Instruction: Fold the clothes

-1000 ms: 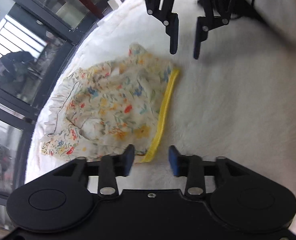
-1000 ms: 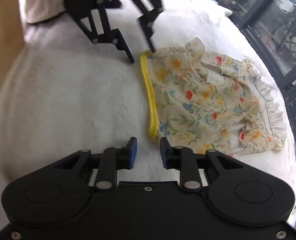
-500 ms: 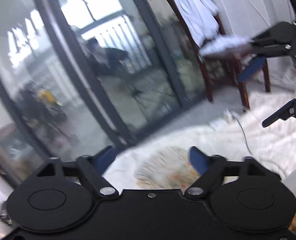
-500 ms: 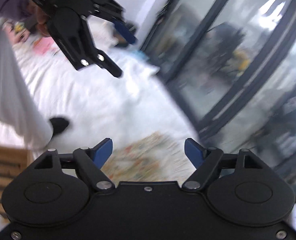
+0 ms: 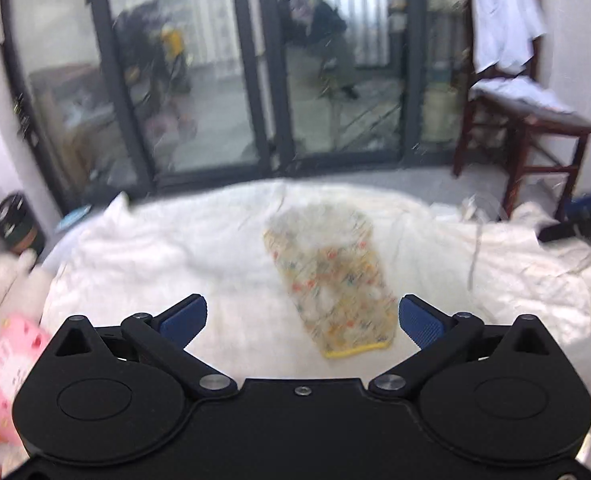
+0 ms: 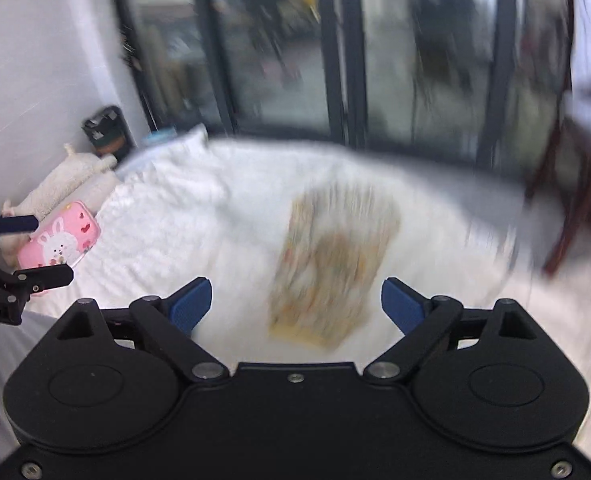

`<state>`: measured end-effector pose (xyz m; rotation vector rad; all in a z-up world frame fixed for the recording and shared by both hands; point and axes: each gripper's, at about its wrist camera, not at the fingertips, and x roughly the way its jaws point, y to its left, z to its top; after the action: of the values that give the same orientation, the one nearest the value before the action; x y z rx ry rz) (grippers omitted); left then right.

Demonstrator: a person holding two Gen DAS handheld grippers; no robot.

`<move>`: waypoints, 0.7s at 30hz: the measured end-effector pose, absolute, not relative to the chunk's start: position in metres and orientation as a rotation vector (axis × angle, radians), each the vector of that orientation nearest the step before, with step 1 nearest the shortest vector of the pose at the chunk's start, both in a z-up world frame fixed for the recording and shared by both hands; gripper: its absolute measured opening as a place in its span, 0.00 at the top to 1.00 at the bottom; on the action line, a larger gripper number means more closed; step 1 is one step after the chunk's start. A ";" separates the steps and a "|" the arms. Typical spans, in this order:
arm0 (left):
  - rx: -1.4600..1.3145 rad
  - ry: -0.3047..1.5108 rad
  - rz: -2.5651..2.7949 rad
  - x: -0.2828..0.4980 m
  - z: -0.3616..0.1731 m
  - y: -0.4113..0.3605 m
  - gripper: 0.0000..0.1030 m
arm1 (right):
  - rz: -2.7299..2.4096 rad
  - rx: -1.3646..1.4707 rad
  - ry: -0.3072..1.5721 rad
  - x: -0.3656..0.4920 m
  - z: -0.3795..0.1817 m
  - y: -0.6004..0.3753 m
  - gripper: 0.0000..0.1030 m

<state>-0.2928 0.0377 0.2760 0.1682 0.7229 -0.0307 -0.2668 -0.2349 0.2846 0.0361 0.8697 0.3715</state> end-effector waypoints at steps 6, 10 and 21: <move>0.167 0.695 -0.008 -0.287 0.298 0.046 0.00 | 0.411 0.206 0.975 -0.280 0.274 -0.245 0.09; 0.160 0.750 -0.006 -0.269 0.293 0.030 0.00 | 0.375 0.175 0.876 -0.287 0.298 -0.245 0.09; 0.098 1.051 -0.068 -0.191 0.164 0.000 0.02 | 0.223 0.011 1.044 -0.213 0.158 -0.211 0.09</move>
<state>-0.1911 0.0002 0.1642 0.0978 1.0515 -0.0683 -0.2134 -0.2114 0.1580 0.0112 1.0443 0.2226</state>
